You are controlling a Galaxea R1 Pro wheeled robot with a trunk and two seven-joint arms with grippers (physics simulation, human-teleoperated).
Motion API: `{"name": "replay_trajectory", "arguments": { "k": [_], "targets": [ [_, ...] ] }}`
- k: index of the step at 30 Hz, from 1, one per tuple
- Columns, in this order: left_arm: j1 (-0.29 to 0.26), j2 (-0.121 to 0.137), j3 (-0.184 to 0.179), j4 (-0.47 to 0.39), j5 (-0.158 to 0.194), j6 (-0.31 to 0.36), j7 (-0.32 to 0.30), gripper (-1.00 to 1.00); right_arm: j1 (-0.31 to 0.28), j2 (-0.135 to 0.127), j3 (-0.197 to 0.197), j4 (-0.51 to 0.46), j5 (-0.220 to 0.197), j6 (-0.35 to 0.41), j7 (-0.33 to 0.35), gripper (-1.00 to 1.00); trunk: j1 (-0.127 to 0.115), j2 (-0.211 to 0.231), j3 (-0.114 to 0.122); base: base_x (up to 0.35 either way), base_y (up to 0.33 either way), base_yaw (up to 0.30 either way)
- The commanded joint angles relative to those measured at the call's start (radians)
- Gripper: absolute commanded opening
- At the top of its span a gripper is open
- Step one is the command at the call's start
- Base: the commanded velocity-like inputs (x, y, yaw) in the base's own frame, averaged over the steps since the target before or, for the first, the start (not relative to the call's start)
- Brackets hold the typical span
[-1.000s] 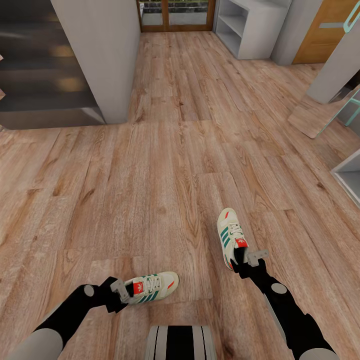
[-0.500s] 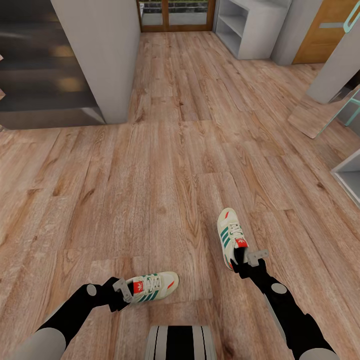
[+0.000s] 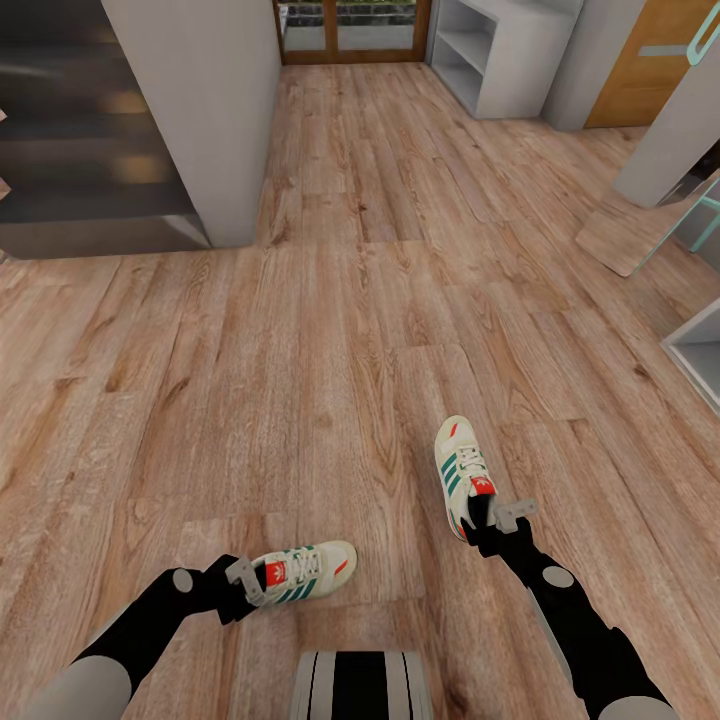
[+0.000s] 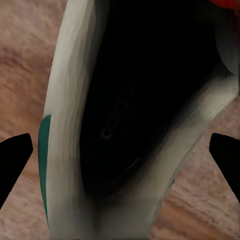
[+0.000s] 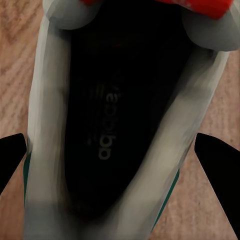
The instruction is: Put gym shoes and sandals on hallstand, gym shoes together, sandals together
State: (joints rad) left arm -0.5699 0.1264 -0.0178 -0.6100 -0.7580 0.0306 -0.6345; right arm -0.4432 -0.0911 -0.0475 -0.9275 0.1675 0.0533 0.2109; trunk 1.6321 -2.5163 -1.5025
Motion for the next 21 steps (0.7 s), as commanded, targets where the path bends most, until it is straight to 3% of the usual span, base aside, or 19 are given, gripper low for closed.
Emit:
{"name": "replay_trajectory", "arguments": {
  "k": [1, 21],
  "targets": [
    [0.001, 0.001, -0.002, -0.002, -0.004, 0.001, -0.003, -1.0, 0.0, 0.001, -0.003, -0.002, 0.009, 0.004, 0.007, -1.0, 0.0, 0.0, -0.001, 0.0, 0.0, 0.0],
    [0.005, 0.01, 0.013, -0.001, 0.011, -0.004, -0.01, -1.0, 0.0, 0.001, -0.003, -0.002, 0.009, 0.004, 0.007, -1.0, 0.0, 0.0, -0.001, 0.0, 0.0, 0.0]
  ]
}}
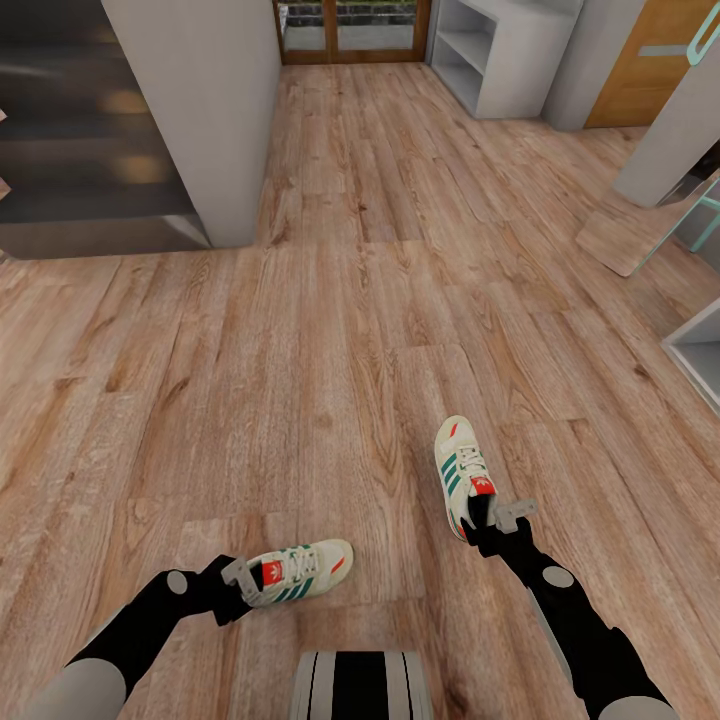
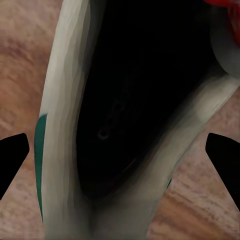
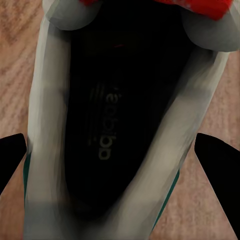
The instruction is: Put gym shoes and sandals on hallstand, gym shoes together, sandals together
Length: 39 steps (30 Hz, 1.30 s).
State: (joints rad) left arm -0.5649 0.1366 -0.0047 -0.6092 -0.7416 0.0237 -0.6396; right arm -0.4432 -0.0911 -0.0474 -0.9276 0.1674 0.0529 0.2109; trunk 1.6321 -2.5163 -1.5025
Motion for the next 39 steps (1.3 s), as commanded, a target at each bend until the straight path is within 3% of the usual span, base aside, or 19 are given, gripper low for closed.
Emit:
{"name": "replay_trajectory", "arguments": {
  "k": [1, 7, 12, 16, 24, 31, 34, 39],
  "targets": [
    [0.0, 0.002, 0.006, -0.002, -0.001, 0.003, -0.005, -1.0, 0.0, 0.001, -0.003, -0.002, 0.009, 0.005, 0.007, -1.0, -0.001, 0.0, 0.003, 0.0, 0.0, 0.0],
    [0.002, 0.006, 0.067, 0.005, 0.032, 0.002, -0.007, -1.0, 0.0, 0.001, -0.003, -0.003, 0.009, 0.004, 0.007, -1.0, -0.001, 0.0, 0.007, 0.0, 0.0, 0.0],
    [0.005, 0.007, 0.152, 0.01, 0.059, -0.001, -0.008, -1.0, 0.0, 0.001, -0.002, -0.002, 0.009, 0.004, 0.007, -1.0, -0.001, 0.0, 0.007, 0.0, 0.0, 0.0],
    [0.008, 0.007, 0.185, 0.009, 0.065, -0.001, -0.008, -1.0, 0.0, 0.002, -0.001, -0.002, 0.009, 0.004, 0.007, -1.0, -0.001, 0.0, 0.007, 0.0, 0.0, 0.0],
    [0.011, 0.005, 0.245, 0.001, 0.069, 0.0, 0.0, -1.0, 0.0, 0.002, -0.001, -0.003, 0.009, 0.004, 0.007, -1.0, -0.005, 0.002, 0.038, 0.0, 0.0, 0.0],
    [0.011, -0.004, 0.392, -0.001, 0.069, 0.007, 0.003, -1.0, 0.0, 0.002, -0.002, -0.003, 0.009, 0.004, 0.007, -1.0, -0.008, 0.004, 0.065, 0.0, 0.0, 0.0],
    [0.01, -0.006, 0.487, -0.001, 0.068, 0.008, 0.004, -1.0, 0.0, 0.002, -0.001, -0.003, 0.009, 0.004, 0.007, -1.0, -0.009, 0.004, 0.077, 0.0, 0.0, 0.0],
    [0.01, -0.008, 0.576, 0.003, 0.067, 0.01, 0.017, -1.0, 0.0, 0.002, -0.001, -0.003, 0.009, 0.003, 0.007, -1.0, -0.011, 0.006, 0.096, 0.0, 0.0, 0.0]
  ]
}}
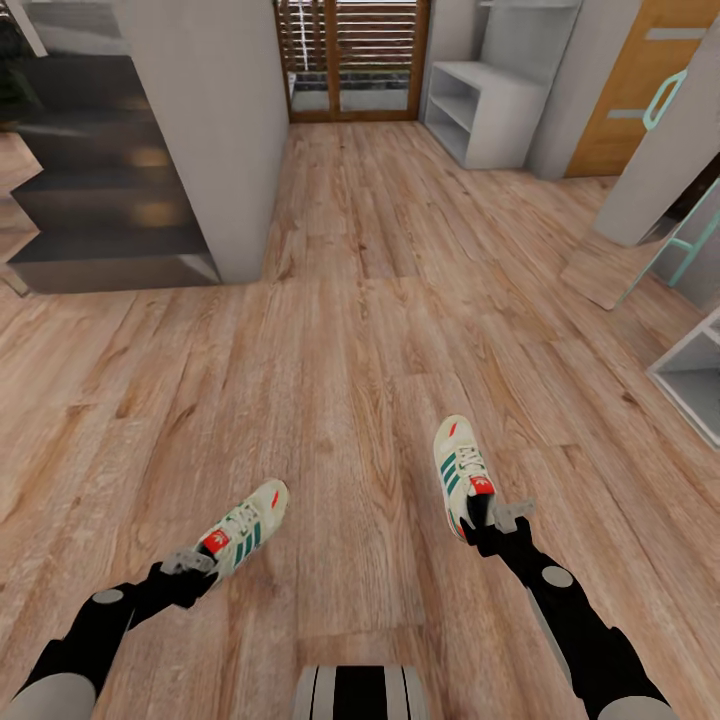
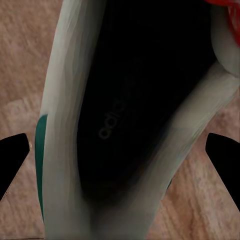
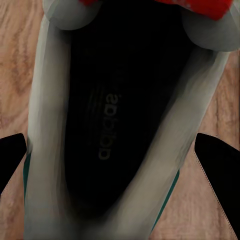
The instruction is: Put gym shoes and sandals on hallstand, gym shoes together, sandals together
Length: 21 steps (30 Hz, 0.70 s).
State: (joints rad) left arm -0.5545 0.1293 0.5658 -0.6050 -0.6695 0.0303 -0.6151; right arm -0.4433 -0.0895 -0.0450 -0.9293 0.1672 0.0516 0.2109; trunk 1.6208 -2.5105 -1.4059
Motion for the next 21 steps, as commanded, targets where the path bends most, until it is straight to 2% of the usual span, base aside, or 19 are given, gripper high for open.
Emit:
{"name": "replay_trajectory", "arguments": {
  "k": [1, 6, 7, 13, 14, 21],
  "targets": [
    [-0.001, -0.001, 0.029, 0.001, -0.005, 0.004, 0.002, -1.0, 0.0, 0.001, -0.003, -0.002, 0.009, 0.004, 0.007, -1.0, -0.001, 0.0, 0.003, 0.0, 0.0, 0.0],
    [-0.001, -0.001, 0.083, 0.006, -0.003, 0.007, 0.048, -1.0, 0.0, 0.001, -0.005, -0.003, 0.008, 0.002, 0.007, -1.0, -0.003, 0.001, 0.023, 0.0, 0.0, 0.0],
    [-0.001, -0.002, 0.112, 0.008, -0.002, 0.026, 0.079, -1.0, 0.0, 0.003, -0.004, -0.002, 0.008, 0.002, 0.007, -1.0, -0.003, 0.001, 0.027, 0.0, 0.0, 0.0],
    [-0.001, -0.002, 0.162, 0.05, -0.001, 0.048, 0.124, -1.0, 0.0, 0.007, -0.004, -0.001, 0.008, 0.002, 0.006, -1.0, -0.006, 0.003, 0.05, 0.0, 0.0, 0.0],
    [-0.001, -0.003, 0.193, 0.072, 0.0, 0.05, 0.157, -1.0, 0.0, 0.008, -0.004, 0.003, 0.01, 0.002, 0.005, -1.0, -0.006, 0.003, 0.054, 0.0, 0.0, 0.0],
    [0.0, 0.0, 0.21, 0.154, -0.001, 0.039, 0.222, -1.0, 0.004, 0.001, -0.012, 0.033, 0.01, -0.004, 0.004, -1.0, -0.01, 0.005, 0.09, 0.0, 0.0, -0.034]
  ]
}}
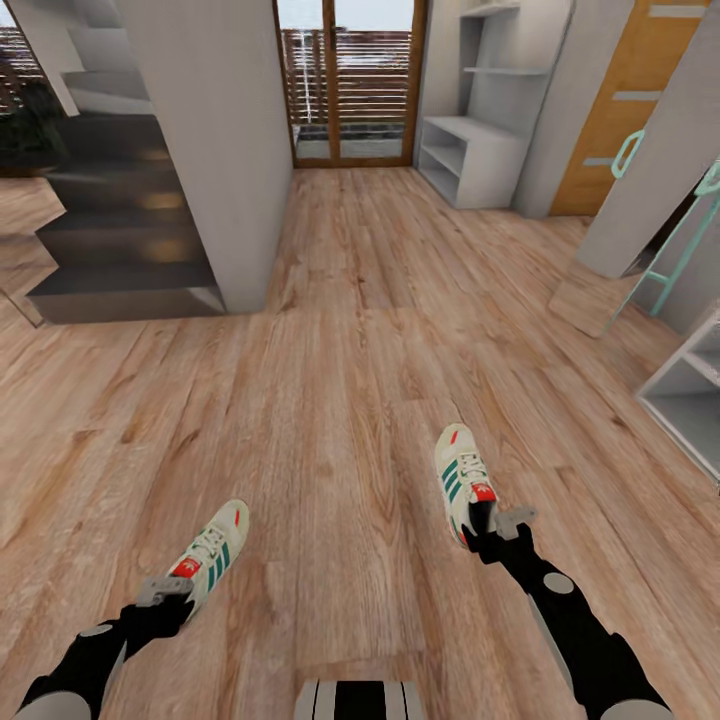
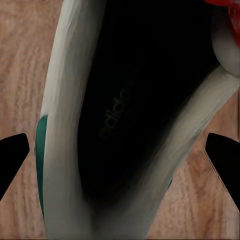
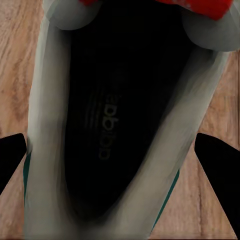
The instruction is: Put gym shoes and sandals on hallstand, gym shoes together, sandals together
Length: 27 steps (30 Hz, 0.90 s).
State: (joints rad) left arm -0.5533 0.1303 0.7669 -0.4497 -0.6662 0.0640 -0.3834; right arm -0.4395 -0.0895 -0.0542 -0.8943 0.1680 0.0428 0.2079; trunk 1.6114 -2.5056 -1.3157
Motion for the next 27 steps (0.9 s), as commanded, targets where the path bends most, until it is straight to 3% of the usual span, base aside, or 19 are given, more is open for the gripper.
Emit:
{"name": "replay_trajectory", "arguments": {
  "k": [1, 5, 10, 18, 22, 27],
  "targets": [
    [-0.001, -0.001, 0.011, 0.005, -0.005, 0.003, -0.006, -1.0, 0.0, 0.0, -0.007, 0.008, 0.009, 0.003, 0.007, -1.0, -0.001, 0.0, 0.005, 0.0, 0.0, -0.067],
    [0.011, 0.0, 0.027, 0.029, -0.006, -0.043, 0.004, -1.0, 0.002, -0.001, -0.043, 0.066, 0.009, -0.011, 0.007, -1.0, -0.002, 0.001, 0.026, 0.0, 0.0, -0.076],
    [0.063, -0.002, 0.05, 0.037, -0.005, -0.126, 0.008, -1.0, 0.009, -0.001, -0.073, 0.163, 0.009, -0.082, 0.006, -1.0, -0.005, 0.002, 0.053, 0.0, 0.0, -0.081],
    [0.12, -0.003, 0.102, 0.044, 0.003, -0.186, 0.009, -1.0, 0.025, -0.002, -0.082, 0.403, 0.009, -0.335, 0.005, -1.0, -0.008, 0.004, 0.097, 0.0, 0.0, -0.073],
    [0.131, -0.003, 0.136, 0.072, 0.025, -0.247, 0.008, -1.0, 0.026, -0.005, -0.087, 0.523, 0.008, -0.423, 0.005, -1.0, -0.01, 0.005, 0.118, 0.0, 0.0, -0.027],
    [0.158, -0.003, 0.15, 0.116, 0.033, -0.305, 0.008, -1.0, 0.027, -0.022, -0.09, 0.687, 0.007, -0.547, 0.005, -1.0, -0.019, 0.02, 0.144, 0.0, 0.0, -0.006]
  ]
}}
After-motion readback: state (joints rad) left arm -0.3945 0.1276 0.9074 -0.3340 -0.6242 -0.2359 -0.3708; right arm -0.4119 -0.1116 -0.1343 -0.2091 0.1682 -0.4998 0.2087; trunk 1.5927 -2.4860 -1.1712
